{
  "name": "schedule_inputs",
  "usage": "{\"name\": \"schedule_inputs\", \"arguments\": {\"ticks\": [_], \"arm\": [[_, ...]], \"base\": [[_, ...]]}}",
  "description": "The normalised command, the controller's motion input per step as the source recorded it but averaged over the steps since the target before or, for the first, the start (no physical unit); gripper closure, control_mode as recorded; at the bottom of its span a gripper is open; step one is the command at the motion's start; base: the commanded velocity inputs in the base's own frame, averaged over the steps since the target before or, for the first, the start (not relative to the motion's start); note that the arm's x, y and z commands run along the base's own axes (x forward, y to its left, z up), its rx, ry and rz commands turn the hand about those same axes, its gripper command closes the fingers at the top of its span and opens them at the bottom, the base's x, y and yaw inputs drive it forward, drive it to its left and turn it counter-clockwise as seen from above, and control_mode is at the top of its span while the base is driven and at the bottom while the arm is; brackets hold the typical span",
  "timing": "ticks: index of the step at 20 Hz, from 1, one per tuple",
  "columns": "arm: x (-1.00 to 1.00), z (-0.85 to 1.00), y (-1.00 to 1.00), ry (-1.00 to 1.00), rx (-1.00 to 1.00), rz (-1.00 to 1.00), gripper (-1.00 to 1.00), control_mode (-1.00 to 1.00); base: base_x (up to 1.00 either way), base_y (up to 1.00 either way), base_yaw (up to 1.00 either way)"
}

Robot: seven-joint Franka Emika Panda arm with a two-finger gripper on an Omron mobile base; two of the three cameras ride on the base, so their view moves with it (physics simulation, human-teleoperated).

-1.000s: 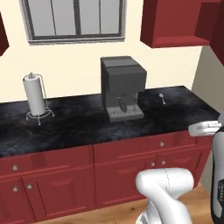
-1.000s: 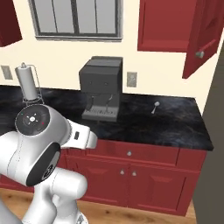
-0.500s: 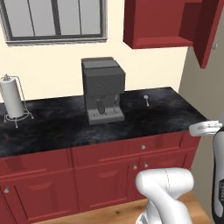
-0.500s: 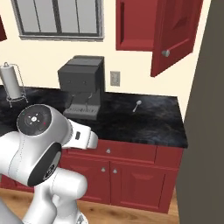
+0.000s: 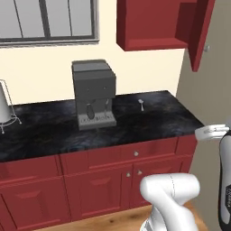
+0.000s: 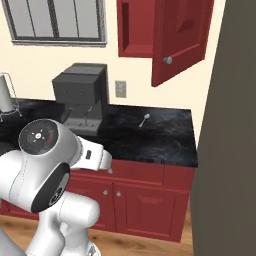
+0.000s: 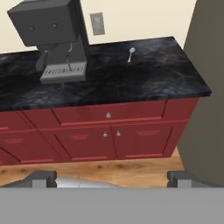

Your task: Close all open cabinet doors.

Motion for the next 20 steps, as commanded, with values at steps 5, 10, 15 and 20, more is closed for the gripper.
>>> {"name": "schedule_inputs", "arguments": {"ticks": [5,10,15,20], "arm": [[0.00,0.00,0.00,0.00,0.00,0.00,-1.00,1.00],[0.00,0.00,0.00,0.00,0.00,0.00,-1.00,1.00],[0.00,0.00,0.00,0.00,0.00,0.00,-1.00,1.00],[0.00,0.00,0.00,0.00,0.00,0.00,-1.00,1.00]], "base": [[0.00,-0.53,0.00],[0.09,-0.50,0.00],[0.31,-0.21,0.00],[0.50,-0.01,0.00]]}}
